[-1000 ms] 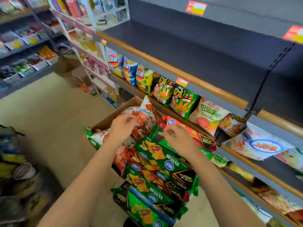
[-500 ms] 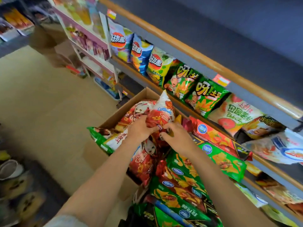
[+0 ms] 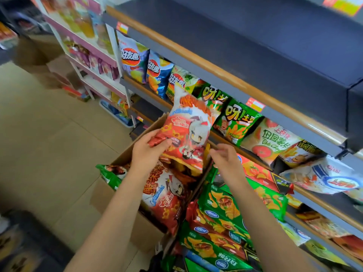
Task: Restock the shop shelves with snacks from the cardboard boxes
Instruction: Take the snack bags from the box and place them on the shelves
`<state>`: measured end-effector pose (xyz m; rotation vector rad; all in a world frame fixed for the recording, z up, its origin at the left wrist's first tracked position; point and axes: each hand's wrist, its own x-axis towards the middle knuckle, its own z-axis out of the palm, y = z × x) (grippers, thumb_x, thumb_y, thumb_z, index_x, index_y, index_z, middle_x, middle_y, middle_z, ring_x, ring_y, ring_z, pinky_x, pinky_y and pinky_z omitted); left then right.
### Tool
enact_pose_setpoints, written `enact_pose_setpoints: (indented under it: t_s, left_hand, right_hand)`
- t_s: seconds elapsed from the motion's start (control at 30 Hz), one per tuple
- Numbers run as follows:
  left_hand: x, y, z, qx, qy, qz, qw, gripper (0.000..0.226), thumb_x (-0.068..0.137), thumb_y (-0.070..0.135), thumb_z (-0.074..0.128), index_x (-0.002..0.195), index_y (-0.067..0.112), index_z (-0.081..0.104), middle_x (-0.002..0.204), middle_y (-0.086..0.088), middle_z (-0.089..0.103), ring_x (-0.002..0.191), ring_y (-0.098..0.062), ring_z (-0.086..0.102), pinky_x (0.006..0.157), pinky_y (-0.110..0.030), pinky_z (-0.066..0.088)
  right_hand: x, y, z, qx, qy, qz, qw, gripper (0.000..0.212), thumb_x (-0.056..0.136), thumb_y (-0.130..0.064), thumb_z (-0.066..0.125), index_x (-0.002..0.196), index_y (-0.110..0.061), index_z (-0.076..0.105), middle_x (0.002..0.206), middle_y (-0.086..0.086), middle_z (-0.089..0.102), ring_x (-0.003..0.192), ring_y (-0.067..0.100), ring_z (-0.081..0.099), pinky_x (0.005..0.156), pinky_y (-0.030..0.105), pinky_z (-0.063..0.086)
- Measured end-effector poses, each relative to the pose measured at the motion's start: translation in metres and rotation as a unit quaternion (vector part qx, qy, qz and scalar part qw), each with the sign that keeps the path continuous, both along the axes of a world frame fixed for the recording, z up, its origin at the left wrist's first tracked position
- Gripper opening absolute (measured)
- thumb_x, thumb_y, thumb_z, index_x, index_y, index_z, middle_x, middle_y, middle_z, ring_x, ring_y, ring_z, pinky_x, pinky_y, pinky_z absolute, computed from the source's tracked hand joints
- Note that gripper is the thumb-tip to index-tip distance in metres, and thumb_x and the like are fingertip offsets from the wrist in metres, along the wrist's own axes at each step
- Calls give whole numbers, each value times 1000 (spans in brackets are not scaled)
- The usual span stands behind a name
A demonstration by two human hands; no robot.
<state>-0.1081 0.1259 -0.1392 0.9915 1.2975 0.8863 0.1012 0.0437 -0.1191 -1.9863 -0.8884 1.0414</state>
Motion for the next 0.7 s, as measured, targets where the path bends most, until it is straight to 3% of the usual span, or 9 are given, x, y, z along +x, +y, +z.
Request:
enact_pose_setpoints:
  t_s: [0.1,0.2,0.3,0.4,0.5,0.57,0.63,0.7]
  left_hand:
    - [2,-5,24,-22,-115,-61,991,43,80,15,80,120,24,66,105,0,77,96,-19,74,81,-32,59]
    - [16,-9,34,-13,-102,-169,980,50,71,26,88,116,33,67,110,1,75,103,-21,72,90,-40,56]
    - [42,-8,46,-1,-53,-244,968,58,58,39,92,110,39,66,112,8,73,108,-15,68,91,-32,51]
    - [89,-12,66,4,-53,-248,967,42,71,34,80,107,32,60,103,10,72,100,-14,69,78,-22,52]
    - [146,-19,82,27,-62,-253,965,63,55,44,89,109,37,57,106,5,73,93,-13,72,82,-32,56]
    - [188,-27,94,59,-52,-251,965,63,55,46,91,109,38,59,106,-1,73,87,-10,73,76,-31,58]
    - [232,-37,110,92,-49,-246,964,50,67,41,86,108,32,60,104,-2,72,83,-7,72,71,-25,57]
    - [276,-45,125,131,-25,-243,961,42,75,41,83,108,27,60,105,5,71,91,-6,70,77,-25,55]
  right_hand:
    - [5,4,12,30,161,-49,985,92,64,-84,66,131,-22,56,122,1,69,107,19,67,91,39,53]
    - [17,-4,35,88,228,-39,969,92,61,-77,74,136,-28,54,126,-1,69,114,20,67,100,44,52]
    - [47,-20,53,125,182,-43,974,65,69,-65,75,125,-34,61,119,-7,72,109,15,70,100,44,52]
    - [80,-41,66,127,136,-61,981,77,64,-69,78,130,-34,58,119,-6,72,107,16,70,100,46,52]
    - [113,-64,79,127,91,-84,984,84,59,-79,75,129,-40,53,122,-11,69,111,16,67,102,47,50]
    - [139,-79,90,133,72,-141,978,82,61,-79,73,126,-35,51,119,-14,67,108,11,66,100,44,51]
    - [167,-94,104,149,56,-192,968,80,65,-76,71,124,-27,49,116,-13,64,103,7,65,94,38,52]
    - [199,-104,115,171,41,-237,955,70,74,-69,67,121,-21,49,113,-8,64,98,6,64,82,31,52]
